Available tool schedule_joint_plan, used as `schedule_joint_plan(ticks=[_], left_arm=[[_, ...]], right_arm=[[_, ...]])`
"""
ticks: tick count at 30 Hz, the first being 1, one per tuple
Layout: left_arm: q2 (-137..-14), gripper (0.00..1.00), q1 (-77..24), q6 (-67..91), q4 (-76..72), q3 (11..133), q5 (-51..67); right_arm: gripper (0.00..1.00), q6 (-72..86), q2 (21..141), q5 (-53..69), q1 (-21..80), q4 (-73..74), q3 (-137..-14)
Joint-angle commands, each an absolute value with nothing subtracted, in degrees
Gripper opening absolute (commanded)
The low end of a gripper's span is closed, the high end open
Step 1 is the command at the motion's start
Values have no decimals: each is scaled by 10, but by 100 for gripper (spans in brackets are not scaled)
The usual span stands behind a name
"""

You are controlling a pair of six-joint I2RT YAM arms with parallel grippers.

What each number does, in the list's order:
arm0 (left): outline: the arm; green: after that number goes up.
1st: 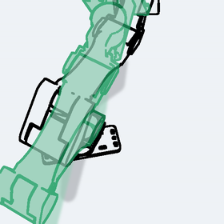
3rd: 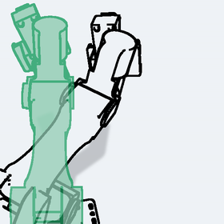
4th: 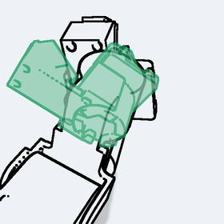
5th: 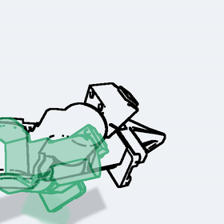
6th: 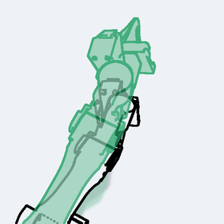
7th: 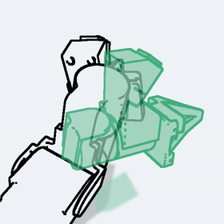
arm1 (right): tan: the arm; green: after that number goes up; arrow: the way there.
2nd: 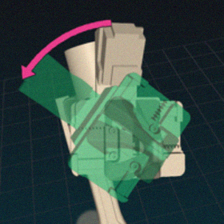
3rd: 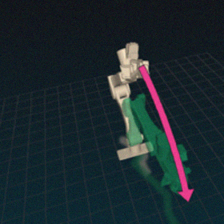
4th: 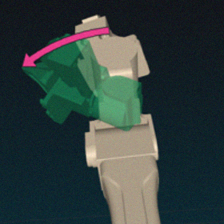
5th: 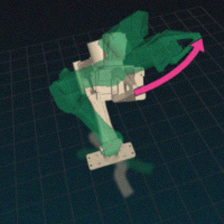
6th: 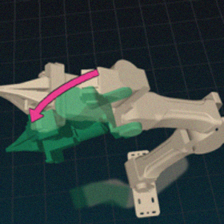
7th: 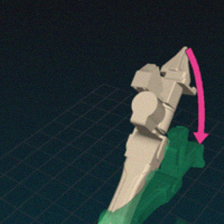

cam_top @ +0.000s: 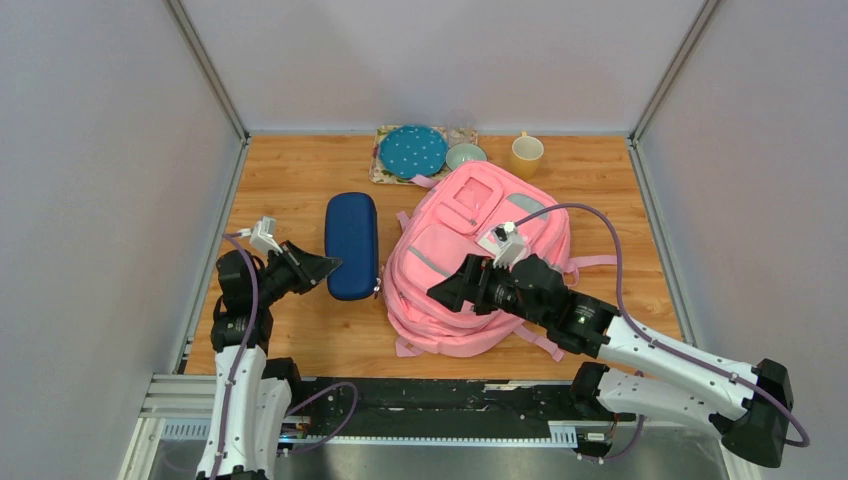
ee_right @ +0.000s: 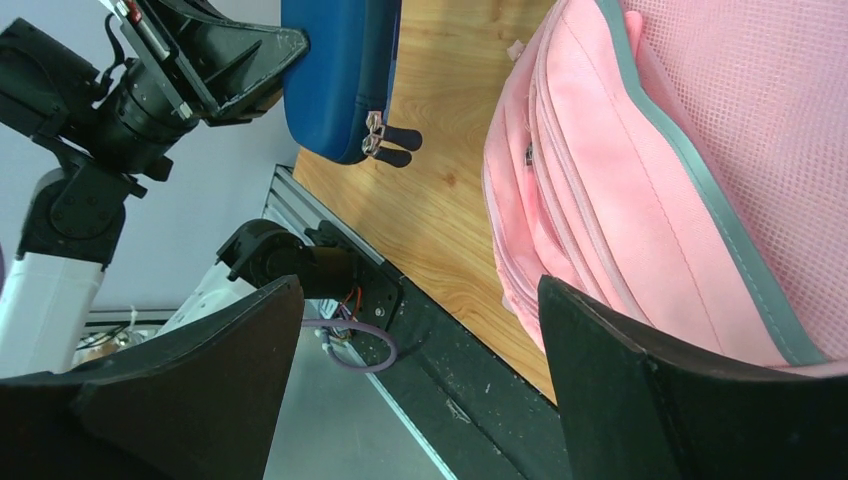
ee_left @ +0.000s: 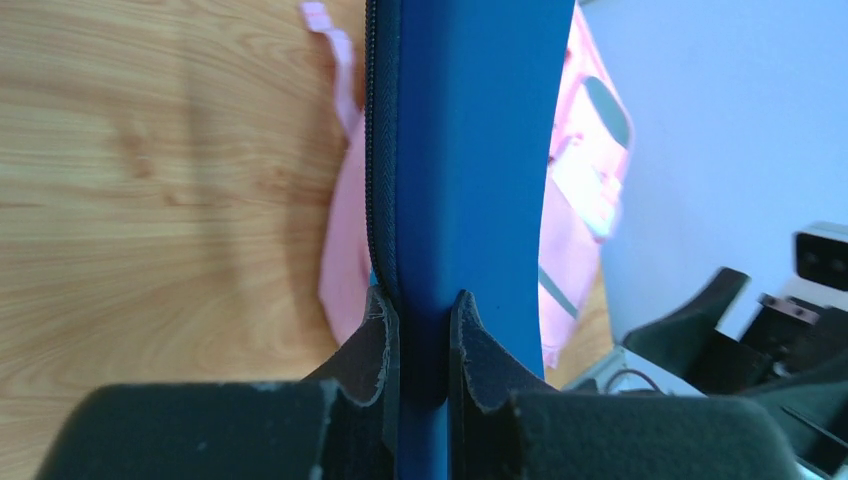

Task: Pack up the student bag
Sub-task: Pick up the stationery from the center of the board.

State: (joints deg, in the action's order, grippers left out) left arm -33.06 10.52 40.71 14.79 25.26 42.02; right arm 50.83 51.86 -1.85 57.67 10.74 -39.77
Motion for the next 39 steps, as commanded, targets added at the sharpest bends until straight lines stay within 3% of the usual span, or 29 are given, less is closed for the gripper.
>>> schedule_joint_plan(ticks=[1,9,20,31,34,35,39], left_arm=[[-304,0,63,494,66,269,437],[-312,0,-139,552,-25,239,278],[-321,0,-251,610,-119,212,144],[-334,0,-341,642,-196,189,93],[-339,0,-356,647,-209,184,88],[-340,0,-358,649,-213,179,89],[-358,0,-370,664,-250,167,97]], right_arm=[[90,542,464,-51,578,47,-374],[90,545,464,-106,645,-12,-360],[91,586,490,-147,658,-51,-337],[91,613,557,-189,655,-77,-357],[84,606,563,-183,650,-118,-345],[77,605,561,-181,650,-127,-338],[71,598,553,-177,647,-148,-327]])
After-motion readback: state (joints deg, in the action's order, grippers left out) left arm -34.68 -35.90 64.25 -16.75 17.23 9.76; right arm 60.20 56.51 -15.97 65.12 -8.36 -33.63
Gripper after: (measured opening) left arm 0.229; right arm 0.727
